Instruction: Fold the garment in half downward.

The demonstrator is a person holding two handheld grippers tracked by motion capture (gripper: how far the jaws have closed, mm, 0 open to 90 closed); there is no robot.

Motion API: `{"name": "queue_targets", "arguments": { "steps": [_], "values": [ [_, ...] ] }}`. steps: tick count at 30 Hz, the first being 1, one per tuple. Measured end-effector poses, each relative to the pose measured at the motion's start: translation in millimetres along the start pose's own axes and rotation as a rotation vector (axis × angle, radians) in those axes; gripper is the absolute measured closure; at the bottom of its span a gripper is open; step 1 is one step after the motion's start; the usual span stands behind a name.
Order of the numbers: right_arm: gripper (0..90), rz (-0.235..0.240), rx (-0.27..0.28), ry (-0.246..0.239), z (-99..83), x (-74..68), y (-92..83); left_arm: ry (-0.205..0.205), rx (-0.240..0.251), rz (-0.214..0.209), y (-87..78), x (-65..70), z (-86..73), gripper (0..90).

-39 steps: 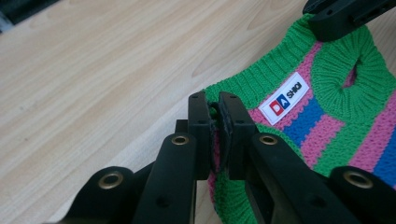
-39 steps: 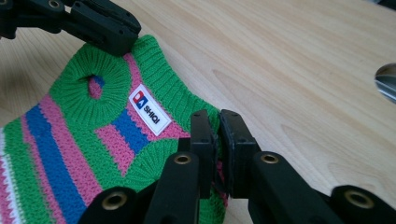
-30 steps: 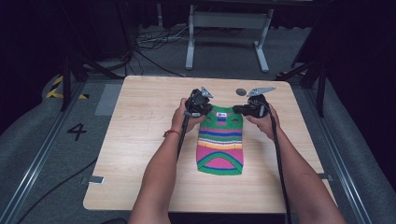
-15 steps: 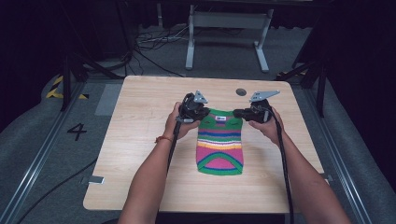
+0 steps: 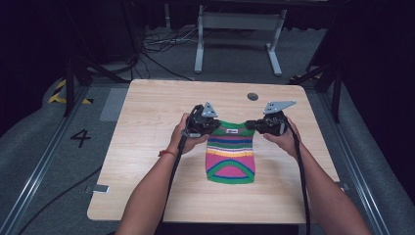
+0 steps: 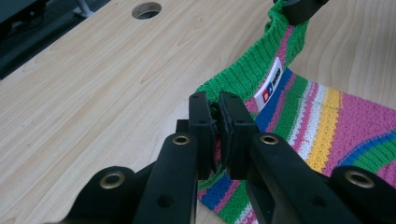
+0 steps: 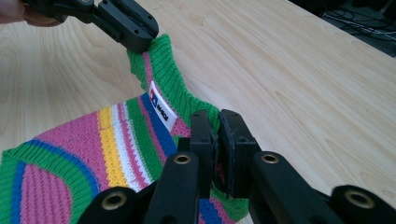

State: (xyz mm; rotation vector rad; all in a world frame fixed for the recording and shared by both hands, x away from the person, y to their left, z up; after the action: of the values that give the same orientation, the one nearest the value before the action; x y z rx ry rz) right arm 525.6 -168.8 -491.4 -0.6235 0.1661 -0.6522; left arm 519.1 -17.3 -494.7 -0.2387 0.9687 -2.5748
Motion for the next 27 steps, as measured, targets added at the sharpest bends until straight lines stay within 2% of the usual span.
{"name": "queue_targets", "arguments": {
  "steps": [5,11,27],
  "values": [
    [84.4,0.016,0.008,-0.003,-2.0,-5.0,-4.6,0.014,-0.004,-0.011,-1.6,5.9,-2.6,84.3],
    [84.3,0.036,0.0,-0.031,-4.9,-15.1,-10.4,0.021,0.002,-0.023,-4.5,12.8,-6.8,84.3],
    [84.2,0.079,-0.026,-0.076,-19.7,-34.9,-20.1,0.071,-0.043,-0.065,-3.2,35.5,-25.0,83.1]
  ]
}}
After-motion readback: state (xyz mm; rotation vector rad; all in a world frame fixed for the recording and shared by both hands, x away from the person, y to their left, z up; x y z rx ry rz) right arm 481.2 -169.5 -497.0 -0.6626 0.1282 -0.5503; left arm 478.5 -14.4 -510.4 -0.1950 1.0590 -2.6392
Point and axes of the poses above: each handheld gripper's, and its own axes: y roughly forward along the jaws, z roughly out of its top, x roughly to its right, the point moved 10 cm from there along y, roughly forward along the jaws, and after that the axes turned 9 degrees about -z, right-handed, at the moved point
